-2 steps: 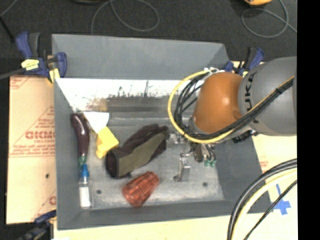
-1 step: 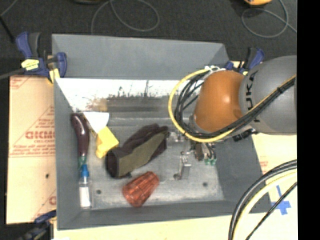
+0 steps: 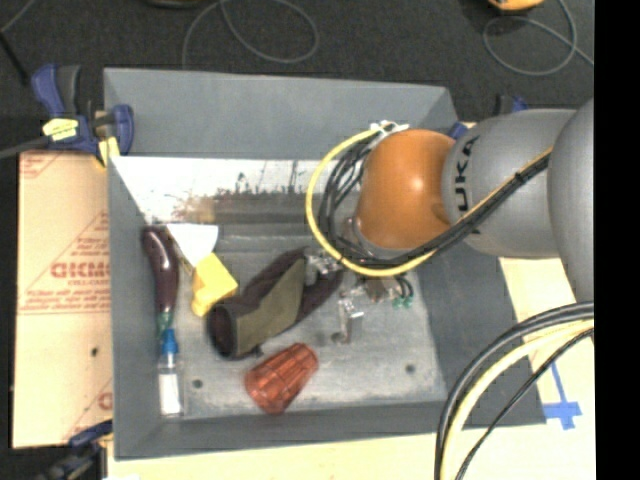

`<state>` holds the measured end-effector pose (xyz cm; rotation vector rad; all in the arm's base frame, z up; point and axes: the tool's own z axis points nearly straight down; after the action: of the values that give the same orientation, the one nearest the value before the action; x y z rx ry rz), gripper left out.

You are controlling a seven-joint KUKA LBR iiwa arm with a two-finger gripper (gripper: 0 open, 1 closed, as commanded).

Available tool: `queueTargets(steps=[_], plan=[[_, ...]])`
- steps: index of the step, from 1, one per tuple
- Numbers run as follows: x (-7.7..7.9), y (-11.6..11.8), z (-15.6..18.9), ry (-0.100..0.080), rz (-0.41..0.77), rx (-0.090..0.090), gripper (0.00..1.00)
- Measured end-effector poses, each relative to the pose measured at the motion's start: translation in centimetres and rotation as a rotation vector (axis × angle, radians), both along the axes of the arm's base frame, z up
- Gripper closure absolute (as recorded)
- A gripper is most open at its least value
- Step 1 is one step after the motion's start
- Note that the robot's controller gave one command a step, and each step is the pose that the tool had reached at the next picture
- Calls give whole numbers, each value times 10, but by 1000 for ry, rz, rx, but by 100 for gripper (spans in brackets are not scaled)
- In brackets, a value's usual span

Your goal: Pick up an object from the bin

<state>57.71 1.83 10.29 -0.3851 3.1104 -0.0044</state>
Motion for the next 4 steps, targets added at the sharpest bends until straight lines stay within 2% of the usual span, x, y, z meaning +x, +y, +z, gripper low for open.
queueTargets(steps=[1, 2, 3, 4], plan=[[28, 16, -4, 5, 117, 2, 0], [41, 39, -1, -2, 66, 1, 0], [32, 69, -25, -1, 391, -1, 0], [41, 84, -30, -13, 429, -2, 100]])
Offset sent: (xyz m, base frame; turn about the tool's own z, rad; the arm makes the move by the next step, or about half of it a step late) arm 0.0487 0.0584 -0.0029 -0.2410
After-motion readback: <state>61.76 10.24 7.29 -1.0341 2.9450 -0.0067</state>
